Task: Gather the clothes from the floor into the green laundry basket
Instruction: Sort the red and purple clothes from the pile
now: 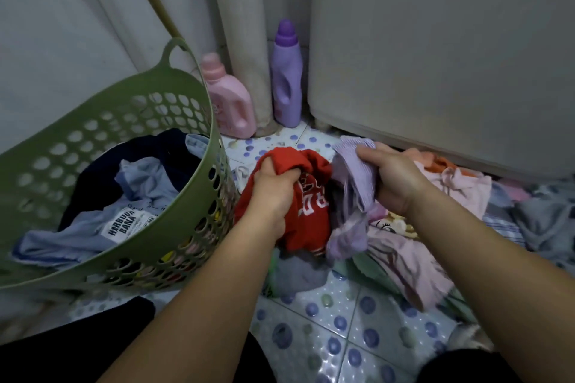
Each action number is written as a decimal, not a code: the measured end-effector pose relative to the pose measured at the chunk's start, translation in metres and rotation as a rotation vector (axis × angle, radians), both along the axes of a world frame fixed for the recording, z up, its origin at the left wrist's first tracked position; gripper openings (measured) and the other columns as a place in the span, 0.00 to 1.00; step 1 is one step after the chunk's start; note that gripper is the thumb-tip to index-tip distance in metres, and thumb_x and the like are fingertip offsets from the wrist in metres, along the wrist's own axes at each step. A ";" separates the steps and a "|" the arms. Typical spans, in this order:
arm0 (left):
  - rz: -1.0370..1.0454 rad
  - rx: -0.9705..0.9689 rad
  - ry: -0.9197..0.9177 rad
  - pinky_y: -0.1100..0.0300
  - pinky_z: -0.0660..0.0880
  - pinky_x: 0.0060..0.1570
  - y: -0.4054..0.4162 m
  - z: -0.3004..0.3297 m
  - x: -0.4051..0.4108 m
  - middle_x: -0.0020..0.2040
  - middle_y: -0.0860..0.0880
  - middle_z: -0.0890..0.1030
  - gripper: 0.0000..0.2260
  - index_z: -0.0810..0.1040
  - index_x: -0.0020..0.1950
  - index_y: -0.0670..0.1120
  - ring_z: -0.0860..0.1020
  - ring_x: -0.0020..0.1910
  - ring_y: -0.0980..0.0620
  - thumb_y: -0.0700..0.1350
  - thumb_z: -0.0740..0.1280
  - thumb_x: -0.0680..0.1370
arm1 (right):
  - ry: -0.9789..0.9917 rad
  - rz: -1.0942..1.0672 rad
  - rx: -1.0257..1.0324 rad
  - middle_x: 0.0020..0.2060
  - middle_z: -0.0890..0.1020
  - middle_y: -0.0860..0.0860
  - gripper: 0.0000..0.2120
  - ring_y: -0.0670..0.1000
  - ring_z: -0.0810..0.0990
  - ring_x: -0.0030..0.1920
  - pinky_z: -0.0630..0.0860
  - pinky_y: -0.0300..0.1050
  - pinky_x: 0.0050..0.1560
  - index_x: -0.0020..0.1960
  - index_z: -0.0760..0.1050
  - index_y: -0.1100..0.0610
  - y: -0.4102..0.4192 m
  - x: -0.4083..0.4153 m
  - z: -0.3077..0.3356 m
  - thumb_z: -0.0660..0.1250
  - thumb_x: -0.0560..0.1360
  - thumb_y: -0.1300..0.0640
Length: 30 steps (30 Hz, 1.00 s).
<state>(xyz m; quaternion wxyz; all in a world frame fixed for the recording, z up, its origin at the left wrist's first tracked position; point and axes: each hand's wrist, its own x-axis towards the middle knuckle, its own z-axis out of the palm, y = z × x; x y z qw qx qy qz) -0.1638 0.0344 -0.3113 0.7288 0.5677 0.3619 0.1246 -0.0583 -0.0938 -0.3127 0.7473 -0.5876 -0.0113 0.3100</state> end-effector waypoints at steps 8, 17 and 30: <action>-0.105 -0.037 -0.259 0.56 0.81 0.42 -0.004 0.086 -0.028 0.54 0.43 0.81 0.20 0.70 0.65 0.53 0.82 0.46 0.45 0.42 0.67 0.75 | -0.267 0.215 0.240 0.42 0.82 0.53 0.09 0.48 0.81 0.42 0.77 0.46 0.54 0.51 0.75 0.54 0.044 -0.070 0.090 0.56 0.81 0.55; 0.062 0.112 -0.659 0.56 0.79 0.37 0.048 0.195 -0.075 0.41 0.43 0.80 0.18 0.71 0.65 0.45 0.81 0.36 0.49 0.35 0.62 0.75 | -0.547 0.260 0.471 0.41 0.80 0.51 0.10 0.47 0.80 0.42 0.77 0.44 0.51 0.51 0.73 0.53 0.114 -0.118 0.191 0.53 0.82 0.59; 0.339 0.378 -0.066 0.69 0.74 0.26 0.144 0.158 -0.137 0.33 0.45 0.81 0.08 0.77 0.51 0.43 0.76 0.31 0.50 0.35 0.61 0.76 | -0.924 0.705 -0.470 0.59 0.77 0.54 0.21 0.54 0.77 0.57 0.73 0.47 0.59 0.69 0.68 0.58 0.202 -0.130 0.148 0.62 0.77 0.55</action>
